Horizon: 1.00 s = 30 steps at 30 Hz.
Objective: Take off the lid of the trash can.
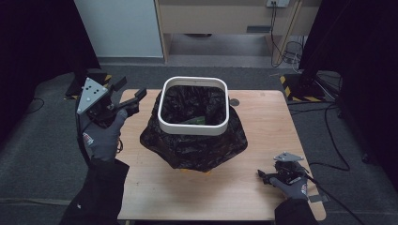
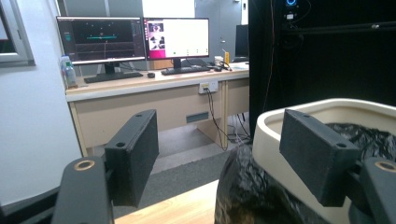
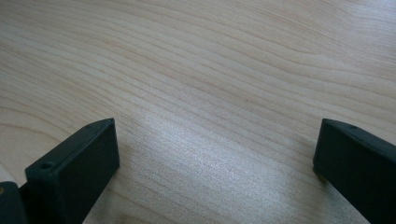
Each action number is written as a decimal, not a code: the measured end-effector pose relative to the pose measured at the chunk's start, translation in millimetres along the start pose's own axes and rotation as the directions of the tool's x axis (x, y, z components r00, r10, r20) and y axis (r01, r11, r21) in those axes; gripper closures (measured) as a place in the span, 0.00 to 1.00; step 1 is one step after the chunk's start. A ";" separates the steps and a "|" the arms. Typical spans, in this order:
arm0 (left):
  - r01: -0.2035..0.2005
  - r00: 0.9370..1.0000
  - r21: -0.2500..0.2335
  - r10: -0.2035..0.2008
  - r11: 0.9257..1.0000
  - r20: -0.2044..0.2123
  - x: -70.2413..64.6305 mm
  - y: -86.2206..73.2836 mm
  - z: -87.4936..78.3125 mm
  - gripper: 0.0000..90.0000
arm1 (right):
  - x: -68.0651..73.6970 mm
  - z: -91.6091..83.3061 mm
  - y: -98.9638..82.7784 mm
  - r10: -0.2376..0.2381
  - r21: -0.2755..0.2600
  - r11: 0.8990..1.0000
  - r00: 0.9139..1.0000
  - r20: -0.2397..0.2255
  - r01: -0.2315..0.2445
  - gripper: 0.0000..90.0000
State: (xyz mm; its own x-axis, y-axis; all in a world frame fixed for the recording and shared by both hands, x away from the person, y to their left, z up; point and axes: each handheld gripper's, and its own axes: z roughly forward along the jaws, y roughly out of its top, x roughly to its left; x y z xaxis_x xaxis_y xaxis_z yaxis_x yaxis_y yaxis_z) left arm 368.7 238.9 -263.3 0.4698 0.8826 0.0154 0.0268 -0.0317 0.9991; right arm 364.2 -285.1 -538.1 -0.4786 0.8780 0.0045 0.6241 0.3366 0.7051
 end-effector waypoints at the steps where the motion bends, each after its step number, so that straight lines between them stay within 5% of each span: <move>1: 0.001 1.000 0.001 -0.001 1.000 0.002 -0.5 1.6 1.5 0.31 | 0.0 0.0 0.0 0.000 0.000 1.000 1.000 0.000 0.000 0.01; 8: -0.019 0.999 -0.040 0.020 0.999 0.028 -5.5 12.3 13.3 0.29 | 0.0 0.0 0.0 0.000 0.000 1.000 1.000 0.000 0.000 0.01; 30: -0.034 0.993 -0.016 0.036 0.999 0.109 -34.9 27.1 54.5 0.28 | 0.2 0.0 0.0 0.003 0.000 1.000 1.000 -0.001 -0.003 0.01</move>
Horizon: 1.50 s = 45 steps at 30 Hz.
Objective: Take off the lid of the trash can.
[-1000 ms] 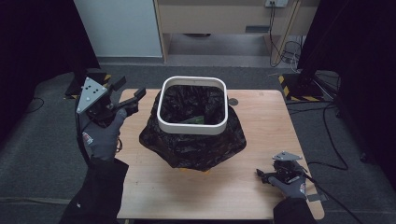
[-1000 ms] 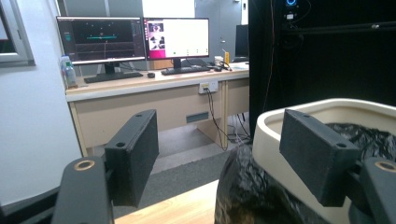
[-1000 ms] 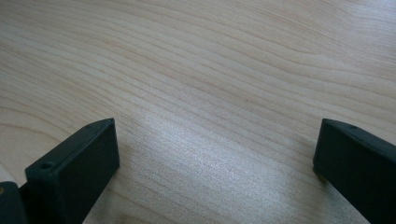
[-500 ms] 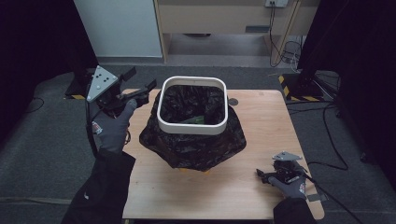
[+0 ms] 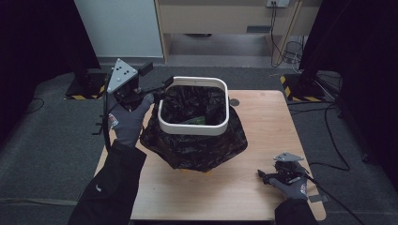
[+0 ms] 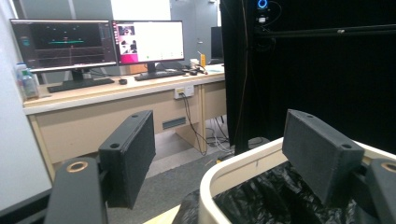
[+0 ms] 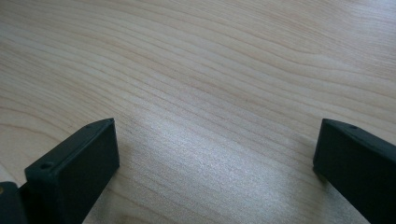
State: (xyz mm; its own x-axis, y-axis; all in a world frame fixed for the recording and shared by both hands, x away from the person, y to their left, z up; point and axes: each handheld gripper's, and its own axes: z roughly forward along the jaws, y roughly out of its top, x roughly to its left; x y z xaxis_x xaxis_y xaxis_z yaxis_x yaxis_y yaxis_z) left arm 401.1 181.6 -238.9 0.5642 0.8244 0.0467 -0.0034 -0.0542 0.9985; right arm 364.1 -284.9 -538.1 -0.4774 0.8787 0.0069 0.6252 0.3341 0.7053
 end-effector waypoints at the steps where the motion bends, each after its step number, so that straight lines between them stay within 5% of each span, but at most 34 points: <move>1: 0.002 1.000 0.000 -0.002 1.000 0.008 -1.0 0.5 2.2 0.28 | 0.2 0.0 0.0 0.003 0.001 1.000 1.000 -0.001 -0.003 0.01; 28: 0.014 0.996 0.090 -0.021 0.996 0.085 0.3 -12.1 45.3 0.29 | -0.1 0.0 0.0 0.000 -0.001 1.000 1.000 -0.002 0.000 0.01; 45: 0.046 0.991 0.178 -0.067 0.983 0.112 7.4 -28.6 59.6 0.31 | -0.2 0.0 -0.1 0.001 -0.001 1.000 1.000 -0.006 -0.001 0.01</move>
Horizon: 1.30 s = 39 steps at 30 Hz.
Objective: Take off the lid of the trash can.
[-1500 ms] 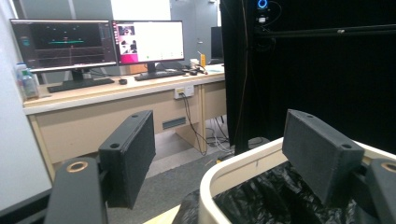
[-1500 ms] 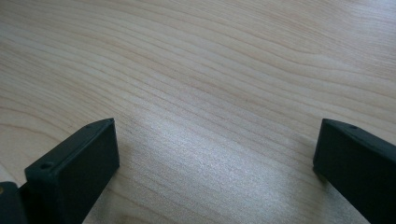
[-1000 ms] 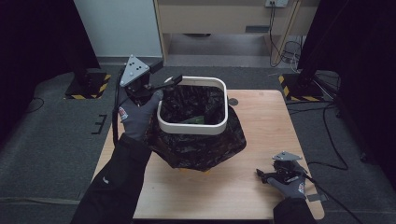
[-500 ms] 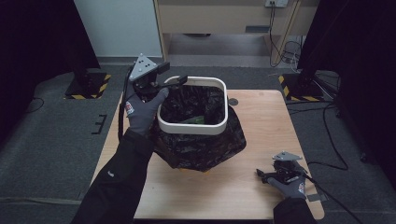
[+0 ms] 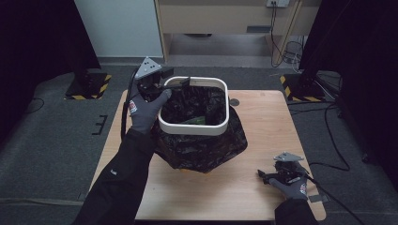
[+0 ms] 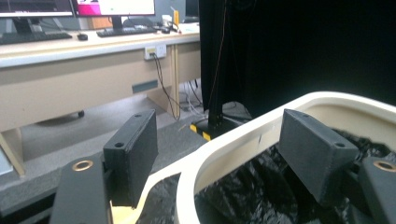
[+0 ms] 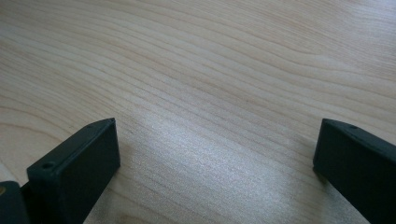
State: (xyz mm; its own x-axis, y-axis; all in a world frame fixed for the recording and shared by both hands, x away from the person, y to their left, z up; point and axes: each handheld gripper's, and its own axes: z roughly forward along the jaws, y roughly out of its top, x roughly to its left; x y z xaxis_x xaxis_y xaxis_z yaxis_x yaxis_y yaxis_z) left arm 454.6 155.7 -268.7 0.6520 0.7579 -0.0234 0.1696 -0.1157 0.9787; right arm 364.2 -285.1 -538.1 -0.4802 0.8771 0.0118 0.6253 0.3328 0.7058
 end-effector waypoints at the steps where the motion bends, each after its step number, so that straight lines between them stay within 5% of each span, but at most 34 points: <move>1: 0.004 1.000 0.001 -0.004 1.000 0.000 0.0 -0.7 0.4 0.32 | -0.2 0.0 -0.1 -0.004 0.001 1.000 1.000 0.002 0.004 0.01; 17: 0.019 1.000 0.072 -0.019 0.997 0.003 3.7 -4.6 1.8 0.38 | -0.4 0.2 0.0 -0.004 0.001 1.000 1.000 -0.002 0.004 0.01; 36: -0.038 0.999 0.142 0.039 0.989 -0.008 4.7 -1.6 3.9 0.51 | -0.6 0.5 0.2 -0.006 -0.001 1.000 1.000 -0.004 0.006 0.01; 39: -0.044 0.999 0.147 0.045 0.988 -0.001 4.1 -1.1 4.1 0.59 | -0.6 0.5 0.2 -0.006 -0.001 1.000 1.000 -0.004 0.006 0.01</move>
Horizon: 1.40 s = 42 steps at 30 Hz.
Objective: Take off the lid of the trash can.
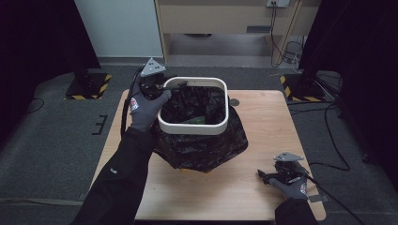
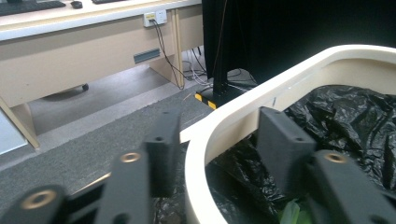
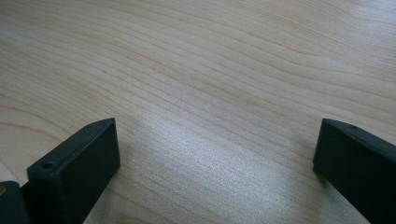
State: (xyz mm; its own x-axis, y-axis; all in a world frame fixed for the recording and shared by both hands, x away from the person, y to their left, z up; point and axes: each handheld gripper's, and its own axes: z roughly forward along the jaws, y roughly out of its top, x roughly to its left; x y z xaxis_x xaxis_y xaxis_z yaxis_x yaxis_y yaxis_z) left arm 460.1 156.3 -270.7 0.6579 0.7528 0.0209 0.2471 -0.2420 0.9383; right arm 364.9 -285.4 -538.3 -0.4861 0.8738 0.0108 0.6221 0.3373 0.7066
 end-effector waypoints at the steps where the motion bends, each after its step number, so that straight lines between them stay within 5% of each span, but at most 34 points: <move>1: 0.000 1.000 0.000 0.000 1.000 0.003 -0.5 0.1 0.1 0.62 | 0.0 0.0 0.0 0.000 0.000 1.000 1.000 0.000 0.000 0.01; 9: 0.032 0.999 -0.020 -0.032 0.999 0.002 0.4 -0.2 0.0 0.65 | 0.0 0.0 0.0 0.000 0.000 1.000 1.000 0.000 0.000 0.01; 19: 0.065 0.998 -0.131 -0.067 0.989 -0.012 1.6 5.4 -13.9 0.66 | 0.0 0.0 0.0 0.001 0.001 1.000 1.000 -0.001 -0.001 0.01; 42: 0.056 0.996 -0.280 -0.072 0.958 -0.045 9.3 5.0 -83.2 0.66 | -0.2 0.1 0.1 -0.003 0.002 1.000 1.000 0.000 0.003 0.01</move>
State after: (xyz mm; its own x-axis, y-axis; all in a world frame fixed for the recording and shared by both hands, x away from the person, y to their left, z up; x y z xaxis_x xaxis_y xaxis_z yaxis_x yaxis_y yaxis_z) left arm 408.3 213.0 -237.1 0.6055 0.7953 -0.0306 0.0745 -0.0183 0.9971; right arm 365.1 -285.5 -538.4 -0.4883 0.8726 0.0084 0.6216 0.3411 0.7052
